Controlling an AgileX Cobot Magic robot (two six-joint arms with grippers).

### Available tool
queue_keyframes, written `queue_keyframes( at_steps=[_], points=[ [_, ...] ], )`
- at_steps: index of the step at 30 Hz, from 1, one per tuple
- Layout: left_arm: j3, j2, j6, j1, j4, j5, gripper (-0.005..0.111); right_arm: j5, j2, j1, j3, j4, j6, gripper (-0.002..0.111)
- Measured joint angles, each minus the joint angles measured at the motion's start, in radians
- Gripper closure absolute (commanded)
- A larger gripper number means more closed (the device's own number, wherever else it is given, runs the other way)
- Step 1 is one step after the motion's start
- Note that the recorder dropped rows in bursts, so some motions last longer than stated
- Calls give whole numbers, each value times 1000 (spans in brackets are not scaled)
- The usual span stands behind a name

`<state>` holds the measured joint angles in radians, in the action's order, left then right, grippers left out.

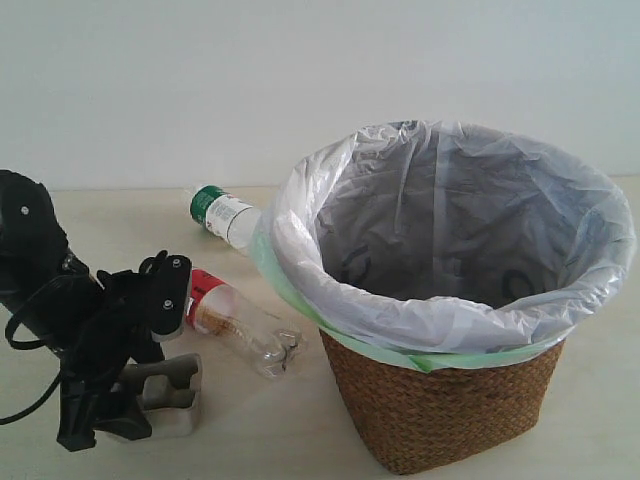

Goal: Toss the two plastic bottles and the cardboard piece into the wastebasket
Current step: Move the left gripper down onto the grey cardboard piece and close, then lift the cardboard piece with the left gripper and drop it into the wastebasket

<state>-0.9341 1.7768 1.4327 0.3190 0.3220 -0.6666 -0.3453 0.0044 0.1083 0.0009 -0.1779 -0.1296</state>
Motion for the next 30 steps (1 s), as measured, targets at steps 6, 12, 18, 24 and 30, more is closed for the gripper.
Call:
queue_keyframes(
  at_steps=[6, 12, 18, 24, 30],
  points=[
    [0, 50, -4, 0, 0, 7, 38, 0, 0, 0, 0, 0, 0, 108],
    [0, 98, -6, 0, 23, 19, 40, 0, 0, 0, 0, 0, 0, 108],
    [0, 113, -9, 0, 62, 37, 70, 0, 0, 0, 0, 0, 0, 108],
    [0, 115, -15, 0, 80, 37, 103, 0, 0, 0, 0, 0, 0, 108],
    [0, 115, -15, 0, 82, 29, 103, 0, 0, 0, 0, 0, 0, 108]
  ],
)
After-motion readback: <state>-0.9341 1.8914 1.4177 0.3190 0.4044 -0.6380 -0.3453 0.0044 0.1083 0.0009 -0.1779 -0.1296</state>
